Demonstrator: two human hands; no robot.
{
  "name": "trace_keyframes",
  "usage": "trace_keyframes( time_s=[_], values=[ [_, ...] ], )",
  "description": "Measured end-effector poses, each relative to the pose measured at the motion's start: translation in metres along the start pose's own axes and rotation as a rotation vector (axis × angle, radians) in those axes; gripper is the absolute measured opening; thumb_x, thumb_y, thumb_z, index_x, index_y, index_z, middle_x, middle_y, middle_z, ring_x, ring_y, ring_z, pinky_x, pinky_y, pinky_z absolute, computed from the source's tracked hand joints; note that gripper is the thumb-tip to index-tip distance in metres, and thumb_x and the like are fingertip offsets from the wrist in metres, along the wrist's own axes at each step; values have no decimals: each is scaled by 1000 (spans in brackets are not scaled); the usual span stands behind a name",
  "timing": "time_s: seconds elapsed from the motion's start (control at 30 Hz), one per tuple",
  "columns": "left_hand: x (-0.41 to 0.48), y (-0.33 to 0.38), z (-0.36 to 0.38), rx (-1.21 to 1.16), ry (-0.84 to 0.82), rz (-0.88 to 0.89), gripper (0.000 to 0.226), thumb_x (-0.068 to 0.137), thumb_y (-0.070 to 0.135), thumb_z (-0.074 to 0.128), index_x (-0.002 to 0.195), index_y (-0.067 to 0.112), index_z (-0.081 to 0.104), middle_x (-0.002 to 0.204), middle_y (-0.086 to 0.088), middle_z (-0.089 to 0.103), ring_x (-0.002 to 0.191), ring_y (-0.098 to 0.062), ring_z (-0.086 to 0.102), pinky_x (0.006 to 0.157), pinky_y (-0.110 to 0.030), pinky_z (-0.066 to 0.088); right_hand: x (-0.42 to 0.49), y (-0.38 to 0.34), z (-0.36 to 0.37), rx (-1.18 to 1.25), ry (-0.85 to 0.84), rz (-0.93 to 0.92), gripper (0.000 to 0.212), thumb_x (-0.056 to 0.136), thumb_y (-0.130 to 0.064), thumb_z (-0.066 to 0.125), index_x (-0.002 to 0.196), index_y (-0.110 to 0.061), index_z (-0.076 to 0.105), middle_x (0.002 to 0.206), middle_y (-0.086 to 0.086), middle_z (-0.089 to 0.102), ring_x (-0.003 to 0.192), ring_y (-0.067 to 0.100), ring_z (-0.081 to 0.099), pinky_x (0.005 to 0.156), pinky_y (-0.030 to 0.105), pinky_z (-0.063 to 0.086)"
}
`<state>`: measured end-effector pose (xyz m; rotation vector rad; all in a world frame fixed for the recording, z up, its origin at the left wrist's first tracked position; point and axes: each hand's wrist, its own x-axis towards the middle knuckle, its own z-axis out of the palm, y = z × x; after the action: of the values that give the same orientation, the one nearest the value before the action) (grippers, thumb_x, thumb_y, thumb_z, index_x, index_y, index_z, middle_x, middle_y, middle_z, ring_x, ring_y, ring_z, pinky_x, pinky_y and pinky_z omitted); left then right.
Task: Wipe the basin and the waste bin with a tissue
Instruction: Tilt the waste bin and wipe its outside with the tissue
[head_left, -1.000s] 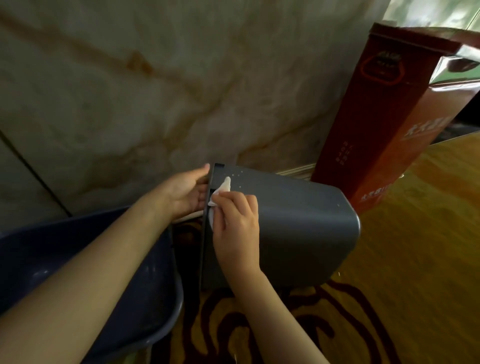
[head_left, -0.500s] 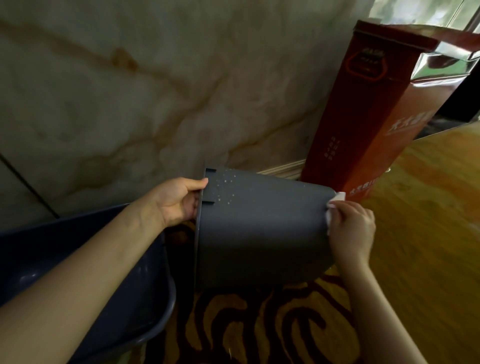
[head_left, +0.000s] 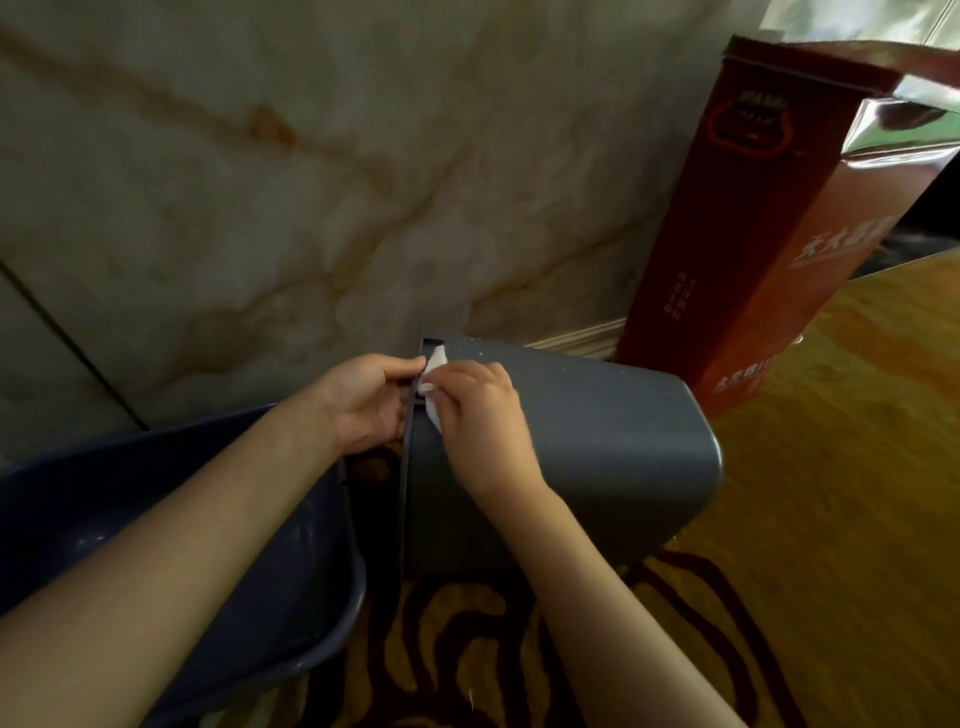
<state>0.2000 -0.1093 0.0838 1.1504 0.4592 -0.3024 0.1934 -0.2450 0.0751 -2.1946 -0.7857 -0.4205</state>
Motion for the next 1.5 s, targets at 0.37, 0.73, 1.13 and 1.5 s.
trace_keyframes(
  time_s=[0.37, 0.73, 1.13, 1.5],
  values=[
    [2, 0, -1, 17, 3, -4, 25, 96, 17, 36, 90, 8, 59, 88, -8, 58, 80, -20, 56, 77, -33, 47, -18, 57, -37, -208, 47, 150, 23, 86, -6, 57, 106, -10, 68, 110, 7, 69, 94, 25, 53, 78, 26, 36],
    [5, 1, -2, -5, -34, -9, 27, 96, 17, 36, 86, 7, 59, 67, -6, 68, 61, -18, 66, 61, -29, 55, -52, 15, -18, -194, 198, 115, 24, 86, -13, 45, 99, -11, 65, 97, 6, 68, 88, 19, 56, 75, 11, 29],
    [16, 4, -6, 10, -24, 25, 25, 96, 16, 38, 91, 8, 61, 76, -4, 68, 71, -15, 65, 75, -30, 53, -98, 91, -28, -236, 390, 127, 31, 86, -8, 49, 115, -7, 59, 114, 15, 63, 99, 24, 54, 92, 24, 31],
    [11, 0, -13, 67, -110, 9, 32, 97, 27, 35, 100, 12, 63, 85, -5, 70, 76, -17, 69, 81, -35, 53, -34, 46, -28, -80, 376, 224, 28, 85, -4, 52, 110, -11, 62, 108, 8, 64, 100, 19, 52, 79, 15, 35]
  ],
)
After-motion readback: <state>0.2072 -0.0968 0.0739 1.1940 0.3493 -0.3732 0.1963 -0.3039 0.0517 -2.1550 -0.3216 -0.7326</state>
